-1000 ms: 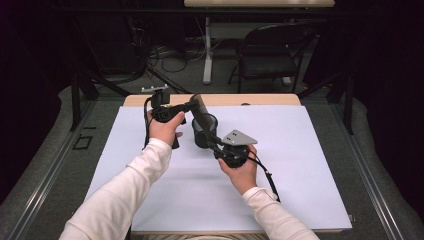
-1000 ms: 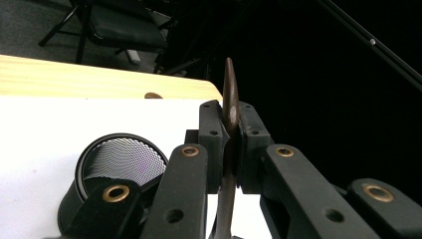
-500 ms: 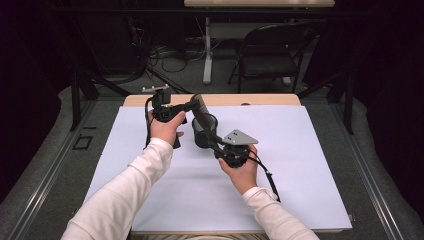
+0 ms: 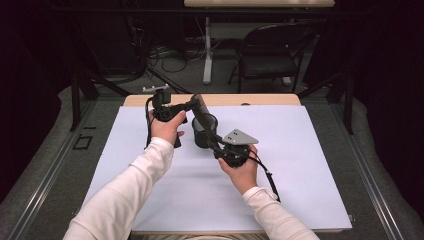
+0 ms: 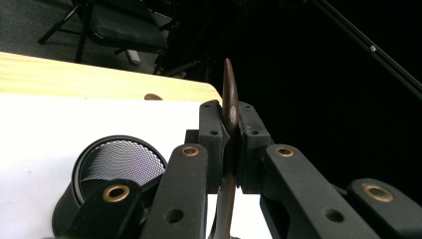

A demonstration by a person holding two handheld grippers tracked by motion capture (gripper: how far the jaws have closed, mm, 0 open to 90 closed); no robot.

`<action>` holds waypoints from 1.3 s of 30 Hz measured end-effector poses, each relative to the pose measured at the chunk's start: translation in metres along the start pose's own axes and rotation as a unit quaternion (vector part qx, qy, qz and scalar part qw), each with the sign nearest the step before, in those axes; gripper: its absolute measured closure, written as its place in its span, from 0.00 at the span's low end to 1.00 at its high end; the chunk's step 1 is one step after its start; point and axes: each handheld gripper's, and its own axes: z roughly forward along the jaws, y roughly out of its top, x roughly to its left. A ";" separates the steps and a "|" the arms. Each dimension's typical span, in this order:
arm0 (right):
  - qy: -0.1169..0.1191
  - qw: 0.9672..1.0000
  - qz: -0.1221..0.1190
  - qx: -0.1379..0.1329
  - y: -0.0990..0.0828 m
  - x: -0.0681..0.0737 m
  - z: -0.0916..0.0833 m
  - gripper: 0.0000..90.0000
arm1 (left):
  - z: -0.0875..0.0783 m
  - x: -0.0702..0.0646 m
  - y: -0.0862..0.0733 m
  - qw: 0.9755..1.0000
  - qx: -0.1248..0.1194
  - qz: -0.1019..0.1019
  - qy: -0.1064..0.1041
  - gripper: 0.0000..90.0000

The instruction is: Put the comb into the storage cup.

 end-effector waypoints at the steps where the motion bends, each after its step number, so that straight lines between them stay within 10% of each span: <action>1: -0.001 1.000 0.000 0.000 0.000 0.000 0.000 0.73 | 0.000 0.000 0.000 1.000 0.000 0.000 0.000 0.94; 39: -0.009 0.999 -0.031 -0.019 0.009 -0.001 -0.004 0.54 | -0.020 0.006 0.024 0.997 -0.073 0.007 0.025 0.94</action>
